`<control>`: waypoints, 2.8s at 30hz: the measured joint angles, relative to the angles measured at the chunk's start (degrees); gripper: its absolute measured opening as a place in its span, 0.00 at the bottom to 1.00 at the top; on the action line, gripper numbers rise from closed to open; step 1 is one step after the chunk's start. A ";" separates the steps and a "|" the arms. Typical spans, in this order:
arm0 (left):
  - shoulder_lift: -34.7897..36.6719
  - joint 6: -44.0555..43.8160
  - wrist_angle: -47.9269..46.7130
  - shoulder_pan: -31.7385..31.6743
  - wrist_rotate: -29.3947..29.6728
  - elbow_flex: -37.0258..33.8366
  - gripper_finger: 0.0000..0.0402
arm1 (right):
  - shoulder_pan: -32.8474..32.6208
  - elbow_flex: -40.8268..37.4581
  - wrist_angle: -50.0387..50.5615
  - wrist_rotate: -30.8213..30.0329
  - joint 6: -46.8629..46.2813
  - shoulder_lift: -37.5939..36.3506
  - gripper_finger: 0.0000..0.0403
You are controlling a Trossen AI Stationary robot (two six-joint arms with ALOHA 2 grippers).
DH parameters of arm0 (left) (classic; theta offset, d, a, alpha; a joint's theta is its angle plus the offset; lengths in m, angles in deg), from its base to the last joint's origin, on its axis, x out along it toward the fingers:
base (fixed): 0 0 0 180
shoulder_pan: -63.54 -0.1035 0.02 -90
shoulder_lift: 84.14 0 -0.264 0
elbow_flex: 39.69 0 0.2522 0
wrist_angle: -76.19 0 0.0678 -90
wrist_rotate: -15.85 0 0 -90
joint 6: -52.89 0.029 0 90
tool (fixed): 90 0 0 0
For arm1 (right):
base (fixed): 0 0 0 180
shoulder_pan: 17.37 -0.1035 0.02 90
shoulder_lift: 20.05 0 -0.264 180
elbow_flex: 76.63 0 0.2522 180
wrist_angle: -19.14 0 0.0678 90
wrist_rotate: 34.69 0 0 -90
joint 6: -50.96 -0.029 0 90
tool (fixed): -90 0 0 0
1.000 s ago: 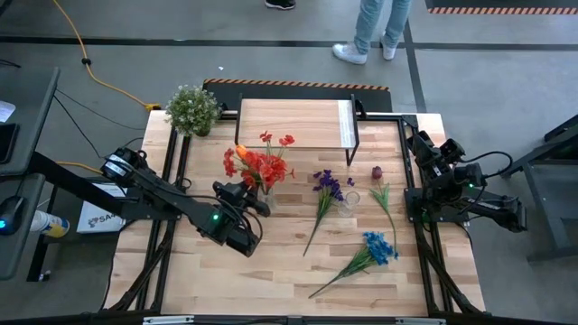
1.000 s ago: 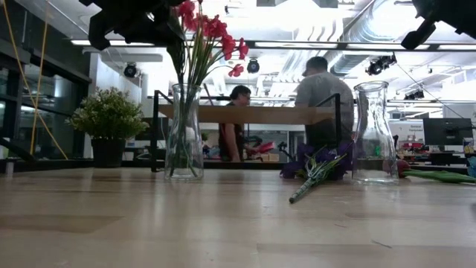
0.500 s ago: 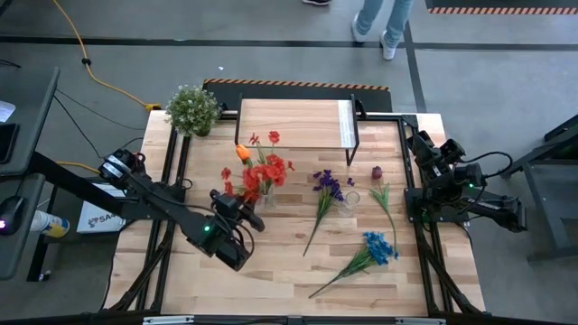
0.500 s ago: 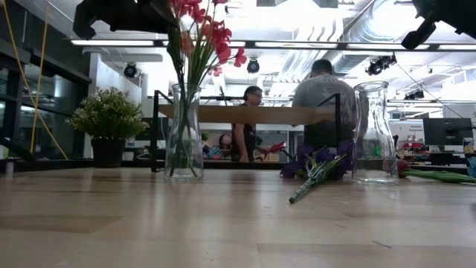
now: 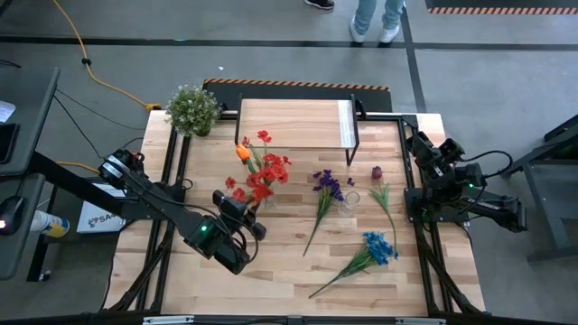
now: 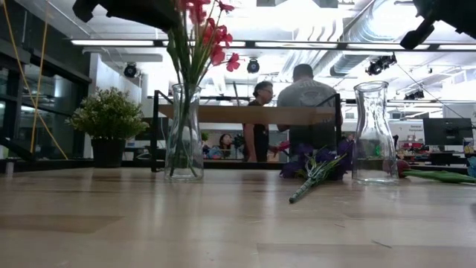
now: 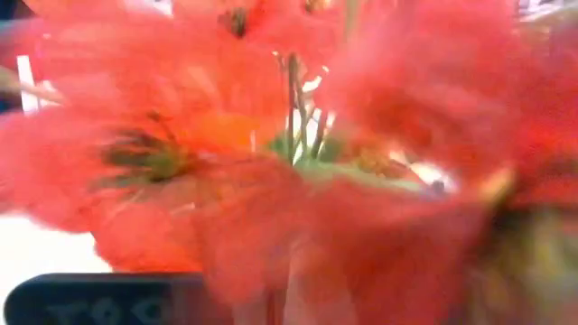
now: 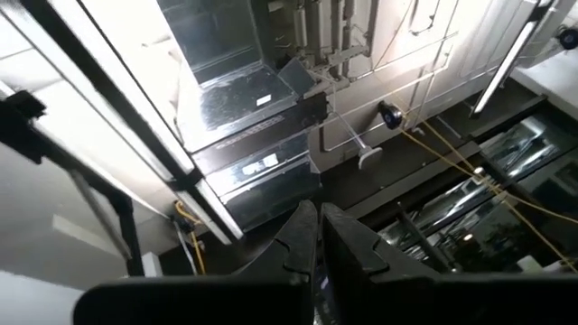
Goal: Pick and place flowers into a vace then onto a shelf
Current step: Put the orange flowers into the left transparent vase, then put the red tulip into the right transparent vase
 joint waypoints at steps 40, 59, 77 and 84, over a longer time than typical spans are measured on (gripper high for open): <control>0.00 -19.15 -1.77 11.02 -22.99 2.64 0.32 | 0.00 0.00 -0.04 1.77 0.02 -0.01 0.03; 0.00 -14.04 10.60 10.82 -21.84 2.64 0.32 | -0.02 -0.01 -3.10 9.52 -3.98 0.00 0.03; -0.02 -10.60 17.11 10.82 -23.72 2.62 0.32 | -0.02 2.80 -2.02 18.95 -8.87 0.00 0.03; -0.04 -10.61 16.03 10.84 -27.69 2.62 0.32 | 0.00 8.37 9.66 22.53 -7.02 0.00 0.03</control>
